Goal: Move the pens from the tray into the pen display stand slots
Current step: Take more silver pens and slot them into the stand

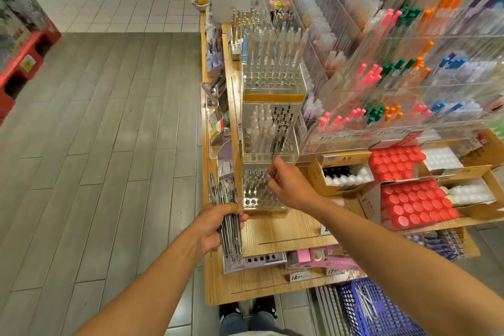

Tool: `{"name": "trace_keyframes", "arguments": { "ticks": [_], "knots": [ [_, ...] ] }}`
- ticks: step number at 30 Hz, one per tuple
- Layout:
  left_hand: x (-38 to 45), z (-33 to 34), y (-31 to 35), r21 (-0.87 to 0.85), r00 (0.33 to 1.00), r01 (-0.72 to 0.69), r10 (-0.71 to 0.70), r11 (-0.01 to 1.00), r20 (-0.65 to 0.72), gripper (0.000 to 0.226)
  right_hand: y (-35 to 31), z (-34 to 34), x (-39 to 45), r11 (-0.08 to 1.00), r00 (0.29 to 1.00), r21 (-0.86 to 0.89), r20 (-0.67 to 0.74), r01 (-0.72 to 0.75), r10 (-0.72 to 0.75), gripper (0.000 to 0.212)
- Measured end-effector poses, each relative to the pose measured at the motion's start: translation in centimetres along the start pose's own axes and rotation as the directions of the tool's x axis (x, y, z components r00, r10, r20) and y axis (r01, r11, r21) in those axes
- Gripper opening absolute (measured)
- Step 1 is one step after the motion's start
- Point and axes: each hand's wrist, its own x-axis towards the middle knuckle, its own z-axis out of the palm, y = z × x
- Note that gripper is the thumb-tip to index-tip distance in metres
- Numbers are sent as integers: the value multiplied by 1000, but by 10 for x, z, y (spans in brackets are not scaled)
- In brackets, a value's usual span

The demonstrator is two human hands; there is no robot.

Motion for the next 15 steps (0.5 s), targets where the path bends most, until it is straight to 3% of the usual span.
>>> {"name": "trace_keyframes", "arguments": {
  "ticks": [9,15],
  "knots": [
    [5,0,0,16,999,7,-6,1000,-38,23,3,4,6,997,1000,-75,8,24,-24,10],
    [6,-2,-1,3,1000,3,-3,1000,-31,26,8,13,7,963,988,-225,-12,146,-153,15]
  ]
}}
